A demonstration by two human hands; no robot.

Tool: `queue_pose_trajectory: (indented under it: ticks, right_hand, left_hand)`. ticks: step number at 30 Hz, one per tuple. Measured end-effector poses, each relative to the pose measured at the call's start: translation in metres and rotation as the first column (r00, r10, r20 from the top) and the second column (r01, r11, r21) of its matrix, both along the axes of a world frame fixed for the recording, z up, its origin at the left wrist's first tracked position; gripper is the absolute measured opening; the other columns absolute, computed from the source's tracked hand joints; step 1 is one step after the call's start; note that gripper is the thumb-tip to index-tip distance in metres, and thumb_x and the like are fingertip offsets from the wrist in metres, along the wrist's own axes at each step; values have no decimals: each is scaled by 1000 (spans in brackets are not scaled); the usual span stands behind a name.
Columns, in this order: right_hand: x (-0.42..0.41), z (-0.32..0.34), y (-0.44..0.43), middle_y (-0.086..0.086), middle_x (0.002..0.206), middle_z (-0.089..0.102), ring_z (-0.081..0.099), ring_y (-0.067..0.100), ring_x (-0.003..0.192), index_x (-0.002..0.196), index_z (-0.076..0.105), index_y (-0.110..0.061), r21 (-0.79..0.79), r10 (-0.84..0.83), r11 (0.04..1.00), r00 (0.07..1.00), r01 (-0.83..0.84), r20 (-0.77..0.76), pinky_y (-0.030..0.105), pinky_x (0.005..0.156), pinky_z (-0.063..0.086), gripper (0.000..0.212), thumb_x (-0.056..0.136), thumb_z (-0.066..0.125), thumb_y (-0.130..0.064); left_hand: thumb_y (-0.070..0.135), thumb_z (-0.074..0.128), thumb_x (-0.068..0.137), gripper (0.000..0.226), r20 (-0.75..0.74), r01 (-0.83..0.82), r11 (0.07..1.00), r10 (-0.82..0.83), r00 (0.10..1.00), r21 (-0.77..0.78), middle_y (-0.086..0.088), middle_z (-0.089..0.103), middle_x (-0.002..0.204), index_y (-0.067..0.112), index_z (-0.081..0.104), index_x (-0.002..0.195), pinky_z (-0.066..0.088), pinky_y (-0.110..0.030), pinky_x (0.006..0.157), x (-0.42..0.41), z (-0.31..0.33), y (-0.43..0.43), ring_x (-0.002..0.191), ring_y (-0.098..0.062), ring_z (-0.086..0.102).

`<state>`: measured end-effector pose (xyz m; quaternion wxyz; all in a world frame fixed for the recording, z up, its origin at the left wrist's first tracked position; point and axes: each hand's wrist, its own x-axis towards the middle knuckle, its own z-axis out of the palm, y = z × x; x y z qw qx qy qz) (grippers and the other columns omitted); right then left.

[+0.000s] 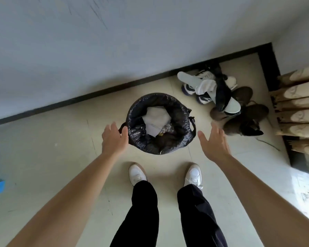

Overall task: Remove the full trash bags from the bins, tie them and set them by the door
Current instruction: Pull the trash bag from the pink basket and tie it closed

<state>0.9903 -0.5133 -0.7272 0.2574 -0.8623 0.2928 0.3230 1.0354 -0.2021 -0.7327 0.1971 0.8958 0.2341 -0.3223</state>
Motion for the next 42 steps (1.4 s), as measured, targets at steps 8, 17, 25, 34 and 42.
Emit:
queue_pose_trajectory:
  ticks: [8,17,25,34,42]
  right_hand:
    - [-13,-175,23,15,155,34,39,37,138,156,22,-24,44,-398,913,910,406,-119,51,111,36,66,100,33,-57]
    - [-7,-181,20,-1,71,49,43,15,62,83,57,-13,195,-676,727,736,659,33,29,54,32,28,96,51,-37]
    - [40,-32,38,-5,73,51,50,20,76,98,54,-13,210,-391,919,839,333,379,33,65,34,15,101,48,-26]
    - [46,58,53,4,87,66,57,13,77,101,59,-11,310,-272,938,878,152,394,30,71,46,27,101,50,-37]
    - [26,47,48,-3,68,48,49,25,74,73,42,-20,149,-130,985,954,92,270,33,65,36,34,101,49,-36]
  left_hand:
    - [53,45,98,79,13,-514,856,516,857,-60,-14,31,159,11,16,158,33,-51,116,-17,-170,23,143,-35,36]
    - [33,40,102,31,136,-516,833,545,827,-200,-1,52,78,12,51,82,43,-39,72,-21,-173,22,79,-24,53]
    - [23,35,108,27,507,-299,905,419,753,-304,7,39,70,7,43,88,33,-18,58,14,-21,-25,60,-2,42]
    - [20,44,105,13,504,-94,911,305,808,-401,10,44,72,12,44,95,35,-13,56,15,68,-45,62,2,49]
    - [23,45,101,13,355,-267,876,418,836,-403,-6,53,82,15,48,90,49,-40,69,-4,56,-17,81,-35,61]
